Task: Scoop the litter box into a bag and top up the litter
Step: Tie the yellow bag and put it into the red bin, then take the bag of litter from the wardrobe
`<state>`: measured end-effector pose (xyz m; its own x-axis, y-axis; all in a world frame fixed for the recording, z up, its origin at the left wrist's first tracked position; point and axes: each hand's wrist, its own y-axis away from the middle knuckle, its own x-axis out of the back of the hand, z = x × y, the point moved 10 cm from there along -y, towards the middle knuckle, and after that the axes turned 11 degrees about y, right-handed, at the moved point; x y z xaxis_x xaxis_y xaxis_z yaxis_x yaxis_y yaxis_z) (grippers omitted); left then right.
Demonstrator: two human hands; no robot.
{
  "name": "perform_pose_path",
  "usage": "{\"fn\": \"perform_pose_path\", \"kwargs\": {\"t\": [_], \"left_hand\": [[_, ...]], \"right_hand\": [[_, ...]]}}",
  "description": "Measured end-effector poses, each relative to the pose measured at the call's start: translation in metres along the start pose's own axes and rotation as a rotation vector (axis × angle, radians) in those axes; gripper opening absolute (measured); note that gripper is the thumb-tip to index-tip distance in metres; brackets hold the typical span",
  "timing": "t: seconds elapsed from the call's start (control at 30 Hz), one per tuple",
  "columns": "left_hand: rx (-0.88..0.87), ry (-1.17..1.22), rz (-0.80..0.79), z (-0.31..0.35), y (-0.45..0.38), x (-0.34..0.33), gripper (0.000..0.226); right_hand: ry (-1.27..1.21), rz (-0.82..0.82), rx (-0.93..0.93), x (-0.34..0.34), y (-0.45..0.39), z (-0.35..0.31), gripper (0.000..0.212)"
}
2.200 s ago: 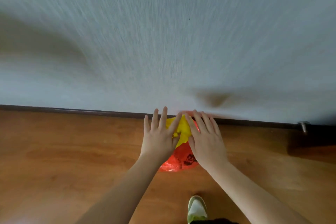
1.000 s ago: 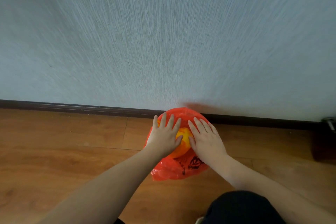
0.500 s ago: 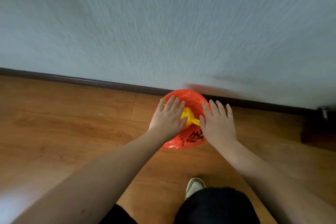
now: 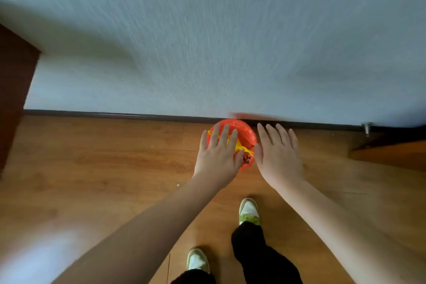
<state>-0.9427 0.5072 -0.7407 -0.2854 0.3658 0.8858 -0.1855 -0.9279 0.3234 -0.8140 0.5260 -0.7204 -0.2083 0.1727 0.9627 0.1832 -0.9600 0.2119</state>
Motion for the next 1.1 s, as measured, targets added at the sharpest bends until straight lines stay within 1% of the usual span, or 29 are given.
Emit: {"fn": "perform_pose_path", "kwargs": {"t": [0.17, 0.23, 0.3, 0.4, 0.5, 0.6, 0.7, 0.83, 0.9, 0.97, 1.1], "left_hand": [[-0.029, -0.019, -0.030, 0.023, 0.049, 0.073, 0.062], [-0.027, -0.026, -0.035, 0.027, 0.071, 0.102, 0.062], [-0.028, -0.024, -0.041, 0.032, 0.098, 0.133, 0.063], [-0.030, 0.060, -0.036, 0.046, 0.137, 0.169, 0.061], [-0.083, 0.119, -0.001, 0.062, 0.181, 0.209, 0.061], [-0.103, 0.172, 0.040, 0.069, 0.216, 0.240, 0.058], [-0.159, 0.262, 0.079, 0.081, 0.255, 0.276, 0.057], [-0.210, 0.225, 0.061, 0.105, 0.300, 0.297, 0.059], [-0.268, 0.185, 0.064, 0.124, 0.317, 0.302, 0.059], [-0.331, 0.130, 0.057, 0.148, 0.328, 0.302, 0.059], [-0.443, 0.091, -0.005, 0.207, 0.342, 0.304, 0.058]], "right_hand": [[-0.031, 0.012, -0.007, 0.083, 0.044, 0.007, 0.059], [-0.009, 0.047, 0.022, 0.118, 0.058, 0.001, 0.057], [-0.001, 0.044, 0.059, 0.148, 0.076, -0.010, 0.056], [-0.013, 0.006, 0.071, 0.180, 0.105, -0.022, 0.060], [-0.017, -0.019, 0.037, 0.216, 0.141, -0.032, 0.066], [0.008, -0.020, -0.012, 0.243, 0.178, -0.034, 0.067], [0.001, 0.011, -0.102, 0.274, 0.218, -0.025, 0.067], [-0.051, 0.050, -0.192, 0.314, 0.273, -0.004, 0.067], [-0.066, 0.095, -0.225, 0.335, 0.298, 0.007, 0.066], [-0.063, 0.070, -0.266, 0.345, 0.322, 0.021, 0.063], [-0.067, 0.049, -0.372, 0.356, 0.372, 0.063, 0.067]]}}
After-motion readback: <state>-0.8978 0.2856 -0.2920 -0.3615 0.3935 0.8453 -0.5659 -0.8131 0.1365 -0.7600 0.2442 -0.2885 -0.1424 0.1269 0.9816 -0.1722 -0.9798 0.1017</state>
